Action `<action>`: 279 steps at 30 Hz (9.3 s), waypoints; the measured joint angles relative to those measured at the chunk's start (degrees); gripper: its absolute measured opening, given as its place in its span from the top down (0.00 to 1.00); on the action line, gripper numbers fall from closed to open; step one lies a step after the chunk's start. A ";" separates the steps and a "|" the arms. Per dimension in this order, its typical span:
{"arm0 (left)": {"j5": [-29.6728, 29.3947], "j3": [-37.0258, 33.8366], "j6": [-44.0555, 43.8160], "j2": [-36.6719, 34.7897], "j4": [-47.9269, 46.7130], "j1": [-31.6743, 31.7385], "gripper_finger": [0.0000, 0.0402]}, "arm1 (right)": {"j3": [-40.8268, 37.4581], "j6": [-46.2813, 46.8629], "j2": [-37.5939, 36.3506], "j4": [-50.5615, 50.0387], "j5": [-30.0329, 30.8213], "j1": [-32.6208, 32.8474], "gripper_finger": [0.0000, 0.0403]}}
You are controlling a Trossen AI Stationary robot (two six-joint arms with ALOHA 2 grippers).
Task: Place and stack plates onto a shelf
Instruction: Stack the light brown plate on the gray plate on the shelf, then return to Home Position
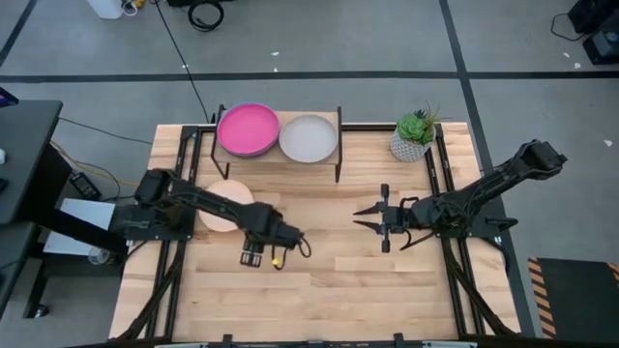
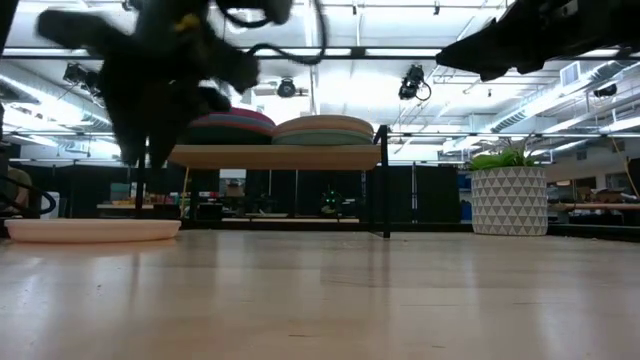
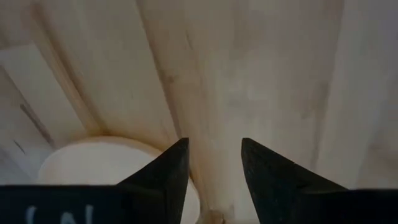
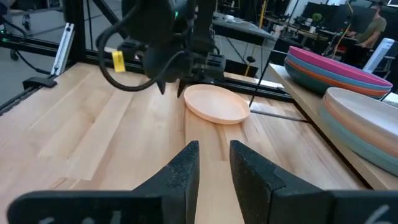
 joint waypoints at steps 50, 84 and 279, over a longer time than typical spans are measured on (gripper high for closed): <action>-6.51 -35.69 -26.44 -16.02 25.69 2.13 0.89 | 0.00 -3.47 17.48 17.05 -0.41 -2.73 0.76; -13.03 9.34 17.96 -18.64 36.65 8.62 0.97 | 0.00 -2.53 17.46 16.12 -0.44 -2.73 0.76; 0.46 -79.79 16.79 -104.22 77.13 9.82 0.77 | -14.17 27.64 -50.04 -27.06 8.04 -13.68 0.82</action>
